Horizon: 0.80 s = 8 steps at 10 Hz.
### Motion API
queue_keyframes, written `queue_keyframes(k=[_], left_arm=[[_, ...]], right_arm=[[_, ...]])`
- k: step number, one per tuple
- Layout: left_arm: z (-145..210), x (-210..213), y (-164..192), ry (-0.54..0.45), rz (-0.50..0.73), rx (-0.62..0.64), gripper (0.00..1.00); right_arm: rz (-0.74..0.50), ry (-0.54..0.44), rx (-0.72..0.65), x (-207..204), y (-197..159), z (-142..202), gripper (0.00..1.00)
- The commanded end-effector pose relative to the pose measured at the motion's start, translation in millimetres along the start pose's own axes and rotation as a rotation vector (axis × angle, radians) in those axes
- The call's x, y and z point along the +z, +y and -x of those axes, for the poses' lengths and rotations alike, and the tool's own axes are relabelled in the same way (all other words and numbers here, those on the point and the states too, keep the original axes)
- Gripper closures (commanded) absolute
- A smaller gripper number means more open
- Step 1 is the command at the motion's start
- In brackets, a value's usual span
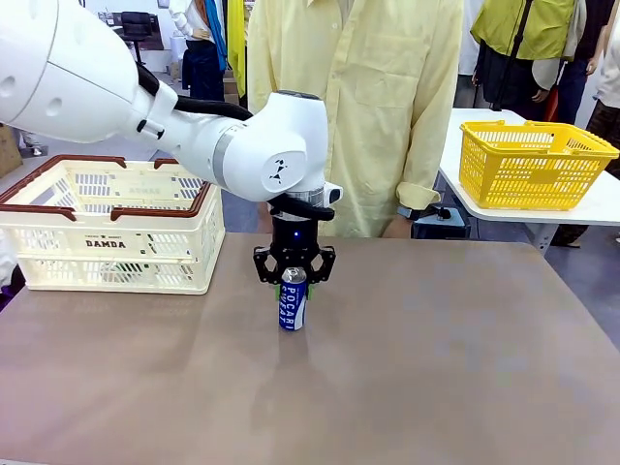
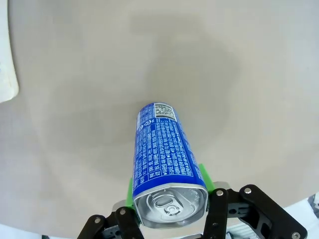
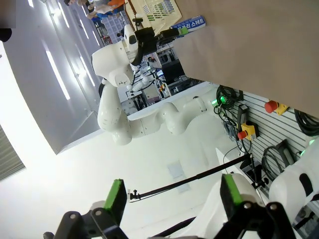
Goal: Place the drinks into the Shopping basket.
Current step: Pick up one drink and place it into the Shopping basket.
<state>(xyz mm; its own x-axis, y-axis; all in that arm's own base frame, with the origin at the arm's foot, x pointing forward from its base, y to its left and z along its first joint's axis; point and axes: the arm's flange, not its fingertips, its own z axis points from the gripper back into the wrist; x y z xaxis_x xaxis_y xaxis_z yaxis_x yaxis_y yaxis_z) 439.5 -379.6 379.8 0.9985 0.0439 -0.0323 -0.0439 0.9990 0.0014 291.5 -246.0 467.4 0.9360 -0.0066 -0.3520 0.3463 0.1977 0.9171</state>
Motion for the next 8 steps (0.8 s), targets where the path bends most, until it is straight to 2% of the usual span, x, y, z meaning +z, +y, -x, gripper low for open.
queue_keyframes(k=[1,2,4,5,6,7,8], left_arm=[[17,24,18,-0.057,-0.019,0.015,1.0],[28,56,32,-0.077,0.012,-0.014,1.0],[58,153,82,-0.158,0.039,-0.063,1.0],[66,196,111,-0.225,0.036,0.033,1.0],[68,229,137,-0.258,0.0,-0.018,1.0],[60,254,171,-0.383,-0.088,0.013,1.0],[52,267,202,-0.442,0.003,-0.04,1.0]], right_arm=[[0.008,0.001,-0.001,1,1,2,0.0],[0.008,0.001,-0.001,1,1,2,0.0],[0.008,0.001,-0.001,1,1,2,0.0],[0.008,0.001,-0.001,1,1,2,0.0],[0.008,0.001,-0.001,1,1,2,0.0],[0.008,0.001,-0.001,1,1,2,0.0],[0.008,0.001,-0.001,1,1,2,0.0]])
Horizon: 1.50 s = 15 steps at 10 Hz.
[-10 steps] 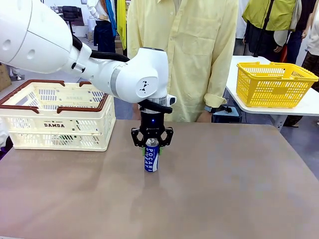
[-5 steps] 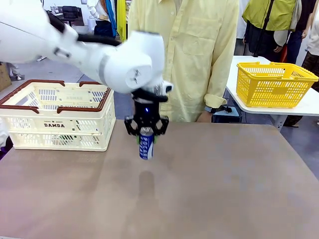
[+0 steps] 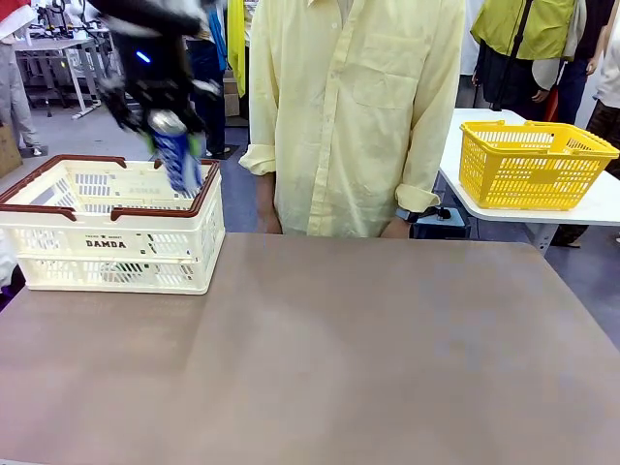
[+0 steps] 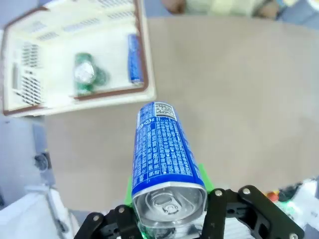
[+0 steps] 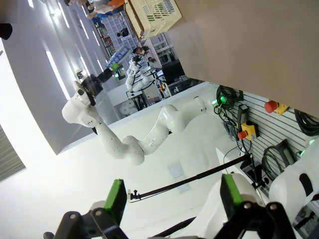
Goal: Place the drinks into the Shopping basket.
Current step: Pick up one drink and place it into the Shopping basket.
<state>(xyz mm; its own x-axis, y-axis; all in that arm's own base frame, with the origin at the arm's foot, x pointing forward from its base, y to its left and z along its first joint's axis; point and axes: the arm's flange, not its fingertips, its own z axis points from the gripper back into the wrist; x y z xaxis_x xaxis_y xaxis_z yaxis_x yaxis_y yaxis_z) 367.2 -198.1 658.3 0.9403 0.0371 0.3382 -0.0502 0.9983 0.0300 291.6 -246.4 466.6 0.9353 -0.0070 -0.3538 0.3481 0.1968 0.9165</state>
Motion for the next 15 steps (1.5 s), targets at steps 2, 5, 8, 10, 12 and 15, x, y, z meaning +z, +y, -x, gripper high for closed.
queue_keyframes(k=[2,5,8,10,12,15], left_arm=[[-41,-34,54,-0.103,0.104,0.019,1.0],[-101,-121,55,0.013,0.099,0.128,1.0],[-138,-180,59,0.115,0.057,0.189,1.0],[-149,-223,53,0.199,0.035,0.17,1.0],[-153,-267,56,0.273,0.007,0.186,1.0],[-153,-297,85,0.341,-0.077,0.285,1.0]], right_arm=[[0.008,0.001,0.001,1,2,2,0.0],[0.008,0.001,0.001,1,2,2,0.0],[0.008,0.001,0.001,1,2,2,0.0],[0.008,0.001,0.001,1,2,2,0.0],[0.008,0.001,0.001,1,2,2,0.0],[0.008,0.001,0.001,1,2,2,0.0]])
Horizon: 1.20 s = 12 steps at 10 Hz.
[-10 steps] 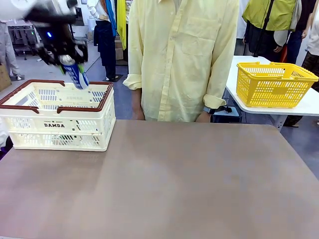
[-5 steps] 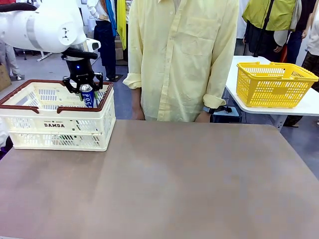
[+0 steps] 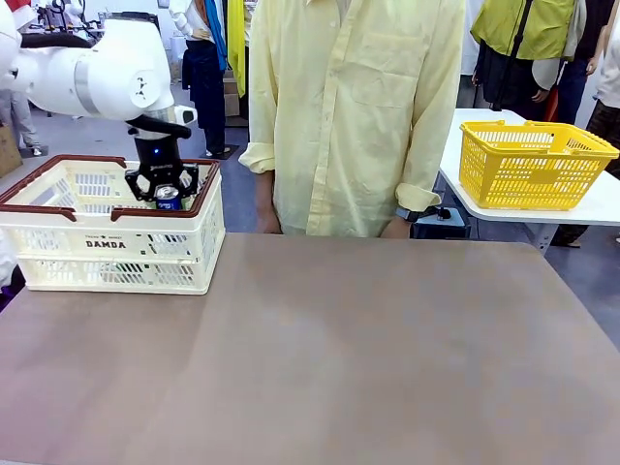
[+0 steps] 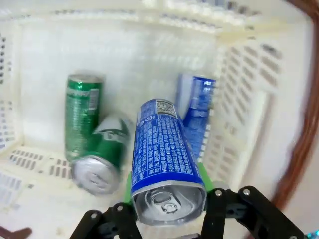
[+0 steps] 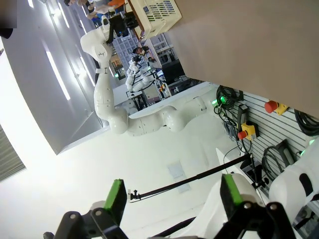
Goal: Place the drinks into the Shopping basket.
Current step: Pick up one drink and place it into the Shopping basket.
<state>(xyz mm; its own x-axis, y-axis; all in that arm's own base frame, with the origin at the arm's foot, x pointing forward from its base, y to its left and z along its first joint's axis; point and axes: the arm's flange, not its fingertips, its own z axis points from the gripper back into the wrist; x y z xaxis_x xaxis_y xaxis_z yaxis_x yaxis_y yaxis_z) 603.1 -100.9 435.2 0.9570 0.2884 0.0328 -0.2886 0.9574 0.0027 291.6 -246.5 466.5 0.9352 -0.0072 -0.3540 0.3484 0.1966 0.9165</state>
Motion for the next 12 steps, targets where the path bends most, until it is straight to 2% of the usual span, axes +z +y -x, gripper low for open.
queue_keyframes(k=[1,7,8,9,12], left_arm=[[-4,-5,16,0.024,-0.036,0.053,1.0],[-3,-22,24,0.047,0.0,0.038,1.0],[-3,-21,24,0.051,0.011,0.041,0.61],[-1,-19,25,0.052,0.013,0.031,0.02],[14,6,28,0.001,0.051,0.005,0.0]], right_arm=[[0.009,0.001,0.001,1,2,2,0.0],[0.009,0.001,0.001,1,2,2,0.0],[0.009,0.001,0.001,1,2,2,0.0],[0.009,0.001,0.001,1,2,2,0.0],[0.009,0.001,0.001,1,2,2,0.0]])
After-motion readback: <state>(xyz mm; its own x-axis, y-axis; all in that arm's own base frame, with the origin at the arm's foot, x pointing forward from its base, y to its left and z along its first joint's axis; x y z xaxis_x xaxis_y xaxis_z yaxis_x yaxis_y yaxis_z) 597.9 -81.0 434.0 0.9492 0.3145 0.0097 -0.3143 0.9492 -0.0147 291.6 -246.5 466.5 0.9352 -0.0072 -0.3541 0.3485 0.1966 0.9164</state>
